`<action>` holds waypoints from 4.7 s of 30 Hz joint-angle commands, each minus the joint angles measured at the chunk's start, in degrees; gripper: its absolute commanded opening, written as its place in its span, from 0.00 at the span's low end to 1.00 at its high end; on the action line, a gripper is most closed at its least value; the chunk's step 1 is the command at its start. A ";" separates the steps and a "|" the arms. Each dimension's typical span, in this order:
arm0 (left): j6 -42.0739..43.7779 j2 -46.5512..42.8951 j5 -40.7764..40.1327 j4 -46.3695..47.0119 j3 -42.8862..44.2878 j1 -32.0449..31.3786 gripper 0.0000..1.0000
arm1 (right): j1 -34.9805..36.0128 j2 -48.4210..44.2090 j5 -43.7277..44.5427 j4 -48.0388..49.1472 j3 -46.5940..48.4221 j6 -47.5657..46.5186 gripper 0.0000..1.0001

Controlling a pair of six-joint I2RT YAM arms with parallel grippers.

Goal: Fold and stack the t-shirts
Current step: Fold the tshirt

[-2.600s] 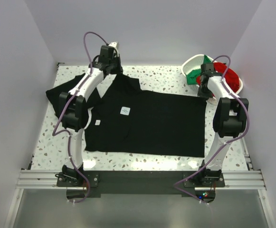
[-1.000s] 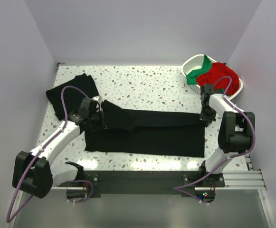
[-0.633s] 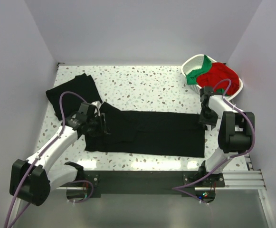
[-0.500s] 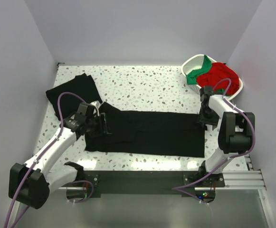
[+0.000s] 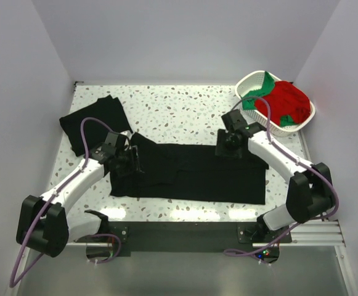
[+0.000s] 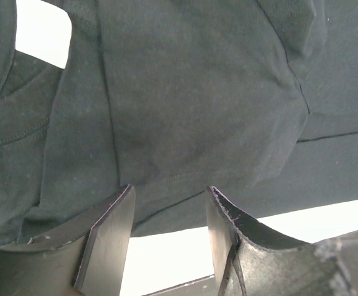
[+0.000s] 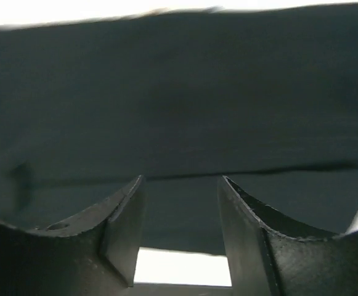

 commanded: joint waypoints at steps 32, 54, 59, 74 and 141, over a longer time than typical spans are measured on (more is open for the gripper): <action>-1.86 -2.75 -0.63 4.62 -7.02 2.11 0.51 | 28.82 22.48 -16.59 16.47 8.52 18.69 0.38; -2.47 0.32 0.34 6.73 -9.22 2.11 0.41 | 29.17 23.36 -16.41 16.03 9.49 18.69 0.12; -3.17 0.50 1.74 8.84 -10.36 2.02 0.35 | 29.26 23.71 -16.50 15.77 9.76 18.43 0.11; -2.91 1.29 1.22 9.02 -11.16 1.76 0.08 | 29.35 23.63 -16.94 15.07 10.46 18.25 0.05; -0.63 3.20 -3.87 -1.36 13.45 6.94 0.64 | 14.52 5.98 -6.83 -5.50 7.13 5.78 0.57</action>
